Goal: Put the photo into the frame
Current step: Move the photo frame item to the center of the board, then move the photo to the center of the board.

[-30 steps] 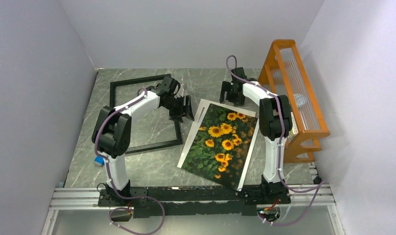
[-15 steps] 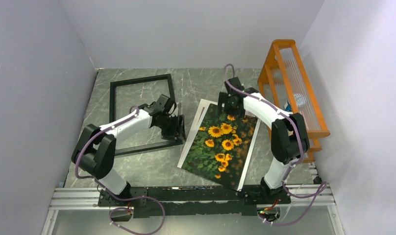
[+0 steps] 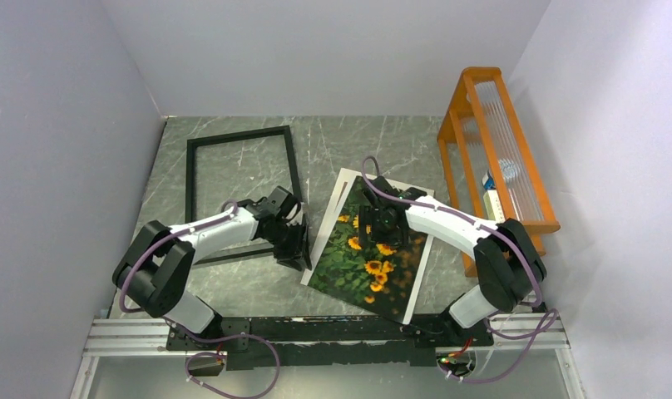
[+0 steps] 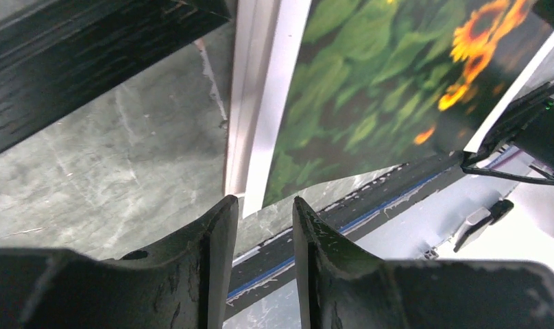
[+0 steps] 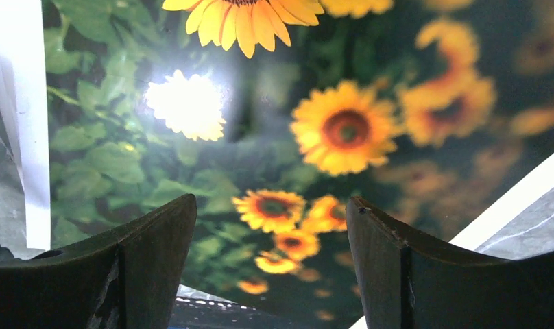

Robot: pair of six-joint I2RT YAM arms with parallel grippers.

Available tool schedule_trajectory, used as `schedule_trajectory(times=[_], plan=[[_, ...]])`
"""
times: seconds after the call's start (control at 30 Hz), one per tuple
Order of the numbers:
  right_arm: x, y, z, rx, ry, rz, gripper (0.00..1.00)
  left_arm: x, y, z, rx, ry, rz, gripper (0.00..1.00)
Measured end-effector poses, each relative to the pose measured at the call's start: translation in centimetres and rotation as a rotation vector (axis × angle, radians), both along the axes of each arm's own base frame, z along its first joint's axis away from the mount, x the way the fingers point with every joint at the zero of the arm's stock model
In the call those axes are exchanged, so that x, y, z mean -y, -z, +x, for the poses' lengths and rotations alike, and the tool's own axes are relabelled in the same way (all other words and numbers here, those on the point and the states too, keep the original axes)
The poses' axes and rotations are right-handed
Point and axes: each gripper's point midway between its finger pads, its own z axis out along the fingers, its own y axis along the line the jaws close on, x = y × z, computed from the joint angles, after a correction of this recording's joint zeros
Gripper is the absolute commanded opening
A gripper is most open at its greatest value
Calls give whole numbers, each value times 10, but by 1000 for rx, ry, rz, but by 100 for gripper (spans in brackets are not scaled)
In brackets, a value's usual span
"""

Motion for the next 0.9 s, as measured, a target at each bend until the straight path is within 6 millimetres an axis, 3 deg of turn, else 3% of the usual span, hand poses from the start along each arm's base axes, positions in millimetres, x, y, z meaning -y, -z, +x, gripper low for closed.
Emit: schedule_trajectory(times=[0.17,0.33,0.47,0.73,0.9], plan=[[-1,8,-10,-19,20,0,83,8,-4,-5,-25,12,-46,42],[-2,7,-10,-13,35,2,83,7,3,-11,-55,10,-23,49],[-4,5,-10,-3,50,13,83,3,8,-14,-75,5,3,41],[-1,7,-12,0,75,6,83,1,19,-26,-138,16,6,35],[-2,7,-11,2,87,12,82,5,20,-30,-166,26,-12,22]])
